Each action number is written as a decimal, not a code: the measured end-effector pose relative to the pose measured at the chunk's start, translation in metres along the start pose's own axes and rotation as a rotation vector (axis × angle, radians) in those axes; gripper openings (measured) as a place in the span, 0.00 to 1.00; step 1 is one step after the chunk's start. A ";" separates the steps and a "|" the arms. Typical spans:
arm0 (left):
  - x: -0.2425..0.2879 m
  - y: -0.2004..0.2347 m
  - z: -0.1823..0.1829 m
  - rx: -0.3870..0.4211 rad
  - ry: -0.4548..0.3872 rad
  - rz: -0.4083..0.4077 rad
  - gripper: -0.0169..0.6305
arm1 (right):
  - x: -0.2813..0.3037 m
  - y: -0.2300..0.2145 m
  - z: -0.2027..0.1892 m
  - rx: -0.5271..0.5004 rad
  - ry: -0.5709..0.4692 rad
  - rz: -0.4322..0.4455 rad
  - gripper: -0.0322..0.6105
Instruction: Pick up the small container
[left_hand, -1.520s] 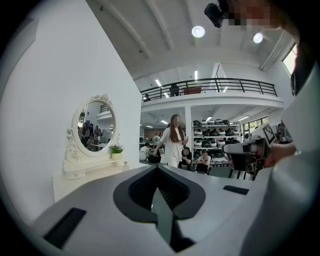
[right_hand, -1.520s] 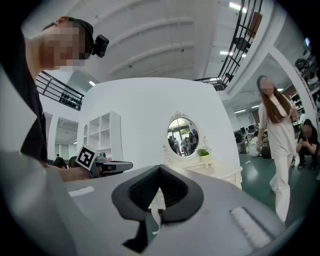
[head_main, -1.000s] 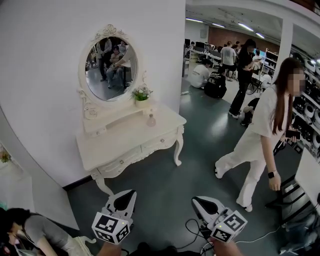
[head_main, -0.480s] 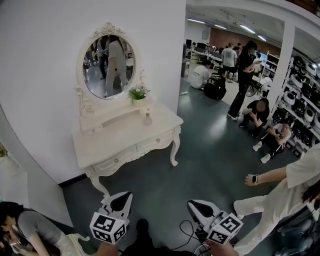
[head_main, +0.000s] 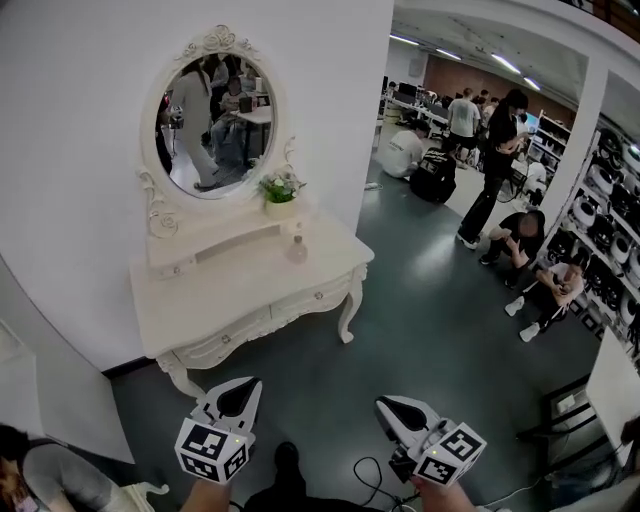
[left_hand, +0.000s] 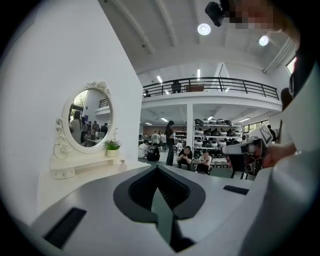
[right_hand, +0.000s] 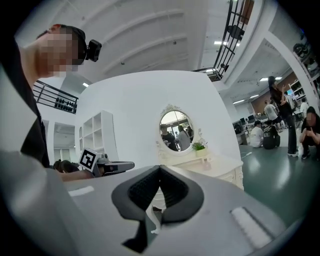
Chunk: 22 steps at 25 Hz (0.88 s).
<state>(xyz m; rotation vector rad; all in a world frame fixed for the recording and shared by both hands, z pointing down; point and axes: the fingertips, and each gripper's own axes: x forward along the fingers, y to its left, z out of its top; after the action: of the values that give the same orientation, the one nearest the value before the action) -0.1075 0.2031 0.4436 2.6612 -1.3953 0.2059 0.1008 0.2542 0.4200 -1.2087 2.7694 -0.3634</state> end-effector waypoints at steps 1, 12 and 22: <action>0.011 0.013 0.004 0.007 0.002 0.012 0.03 | 0.013 -0.008 0.004 -0.002 0.003 -0.004 0.07; 0.116 0.120 0.034 0.012 0.016 -0.042 0.03 | 0.142 -0.080 0.042 -0.012 0.009 -0.076 0.07; 0.151 0.165 0.044 0.012 0.022 -0.065 0.03 | 0.196 -0.111 0.053 -0.007 0.012 -0.090 0.07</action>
<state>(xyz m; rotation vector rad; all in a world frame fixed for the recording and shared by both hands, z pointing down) -0.1556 -0.0191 0.4362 2.7002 -1.3037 0.2368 0.0555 0.0285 0.3986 -1.3403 2.7347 -0.3695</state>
